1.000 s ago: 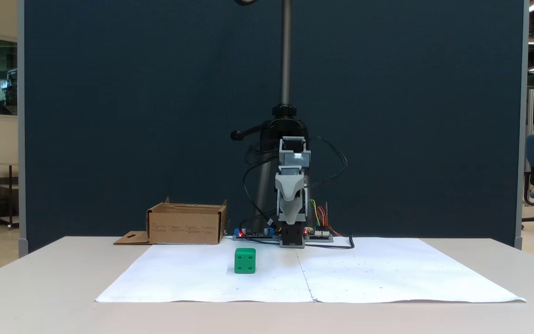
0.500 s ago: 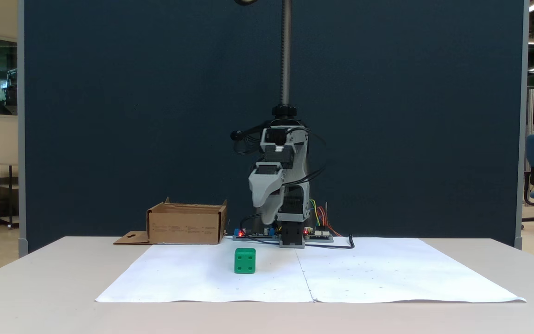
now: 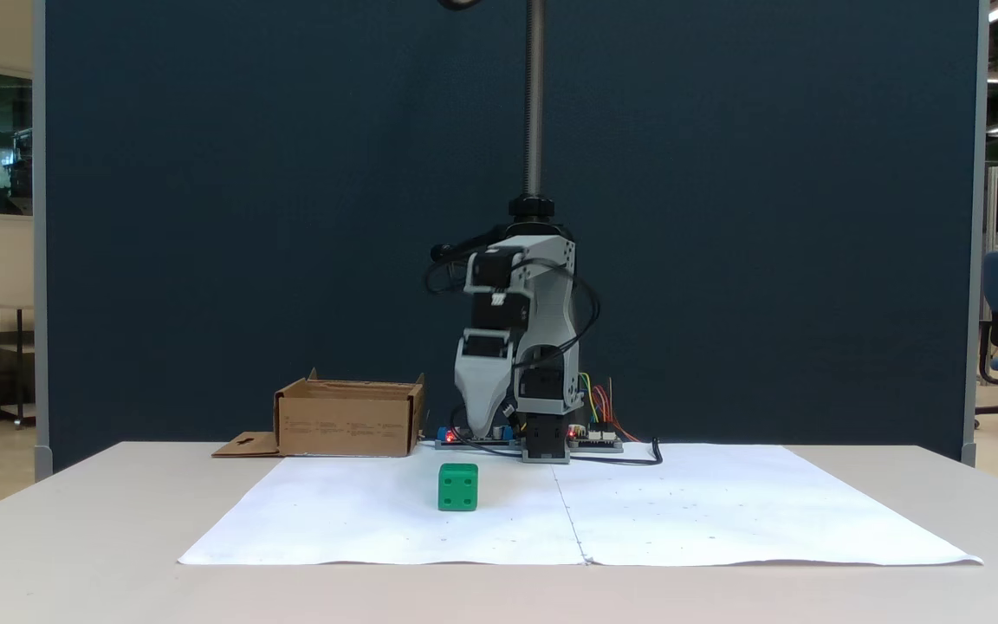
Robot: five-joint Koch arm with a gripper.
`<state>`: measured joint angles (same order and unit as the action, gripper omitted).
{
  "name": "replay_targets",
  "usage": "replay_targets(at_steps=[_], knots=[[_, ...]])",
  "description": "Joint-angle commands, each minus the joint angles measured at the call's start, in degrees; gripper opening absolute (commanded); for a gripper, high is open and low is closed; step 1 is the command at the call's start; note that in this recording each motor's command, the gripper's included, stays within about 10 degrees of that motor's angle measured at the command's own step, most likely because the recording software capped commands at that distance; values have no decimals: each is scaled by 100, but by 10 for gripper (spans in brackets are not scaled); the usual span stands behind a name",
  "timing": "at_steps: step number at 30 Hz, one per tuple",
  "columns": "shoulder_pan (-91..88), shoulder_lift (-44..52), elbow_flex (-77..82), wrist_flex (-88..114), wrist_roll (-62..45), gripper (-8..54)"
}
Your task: Grasp a green dice and put it in the bin.
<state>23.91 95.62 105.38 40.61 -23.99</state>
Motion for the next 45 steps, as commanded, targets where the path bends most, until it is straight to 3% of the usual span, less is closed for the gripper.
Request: replay_targets(at_steps=[1,45], knots=[[62,53,-334,149,-536,431],[229,-1512,-694,-589,-677,423]])
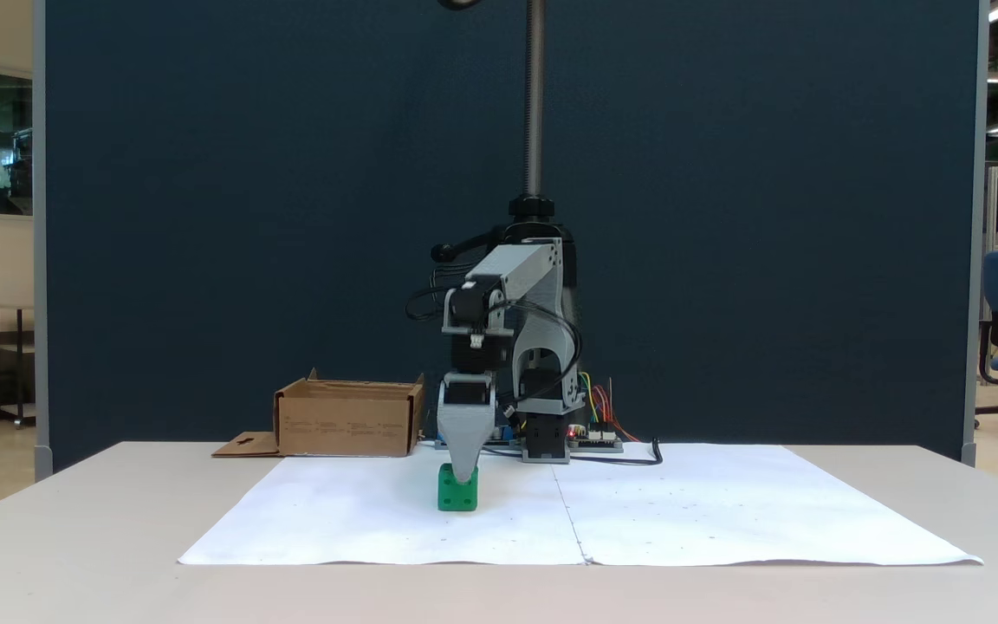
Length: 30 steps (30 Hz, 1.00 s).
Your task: Grasp a green dice and put it in the bin.
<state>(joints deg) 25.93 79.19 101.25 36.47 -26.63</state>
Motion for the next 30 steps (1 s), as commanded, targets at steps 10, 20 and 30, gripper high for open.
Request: replay_targets(at_steps=[10,20,30], knots=[[62,-105,-369,-264,-483,423],[193,-246,-483,-264,-606,422],[431,-272,-519,-264,-694,422]])
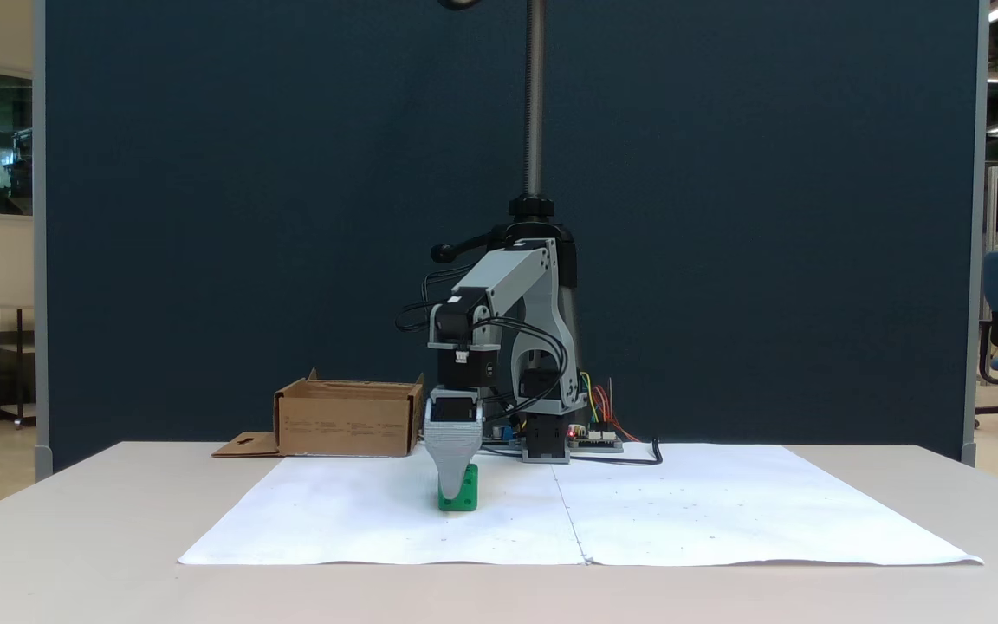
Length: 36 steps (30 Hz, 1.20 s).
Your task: Grasp a green dice and put it in the bin.
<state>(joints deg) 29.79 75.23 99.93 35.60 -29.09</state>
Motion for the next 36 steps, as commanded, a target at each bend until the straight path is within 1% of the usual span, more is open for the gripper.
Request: replay_targets(at_steps=[1,21,24,28,34,36], knots=[[53,123,-378,-176,-439,422],[0,-79,-378,-176,-448,412],[-18,-105,-378,-176,-448,388],[-18,-123,-378,-176,-466,388],[-18,-123,-378,-185,-483,323],[-18,-123,-378,-176,-483,316]])
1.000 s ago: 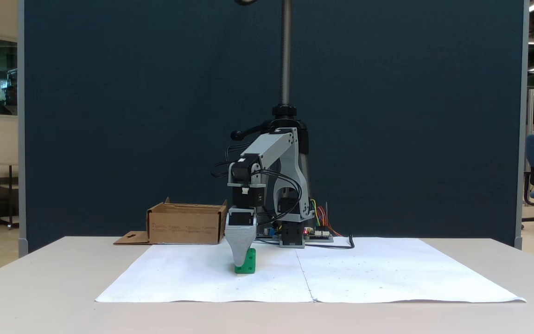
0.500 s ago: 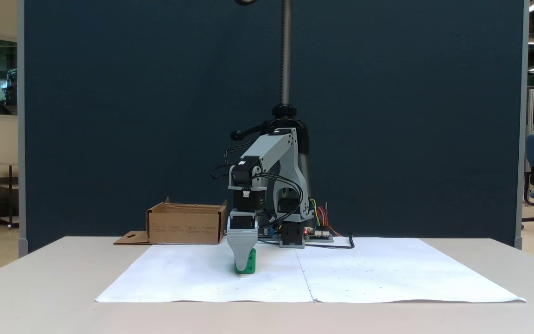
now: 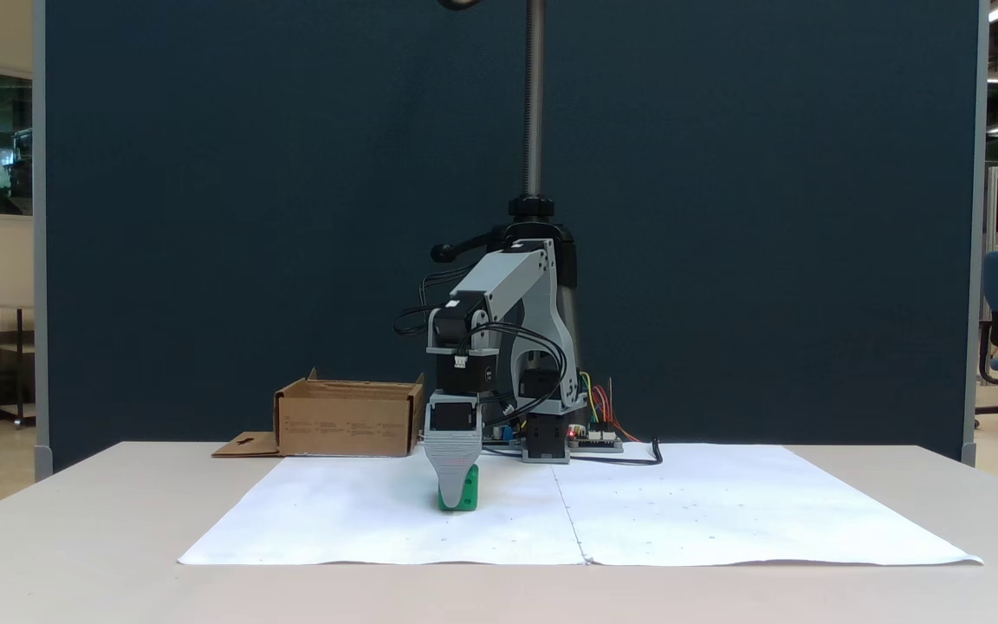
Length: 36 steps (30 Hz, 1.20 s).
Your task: Grasp a green dice and put it in the bin.
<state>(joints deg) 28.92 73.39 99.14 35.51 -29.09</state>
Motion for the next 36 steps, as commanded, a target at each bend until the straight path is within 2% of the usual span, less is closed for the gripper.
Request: replay_targets(at_steps=[1,5,11,19,24,32,36], knots=[[70,62,-299,-176,-483,316],[79,44,-299,-167,-483,316],[88,44,-299,-167,-483,241],[97,44,-290,-158,-483,239],[105,53,-290,-167,-483,123],[141,387,-378,-176,-396,123],[176,844,-510,-158,264,123]])
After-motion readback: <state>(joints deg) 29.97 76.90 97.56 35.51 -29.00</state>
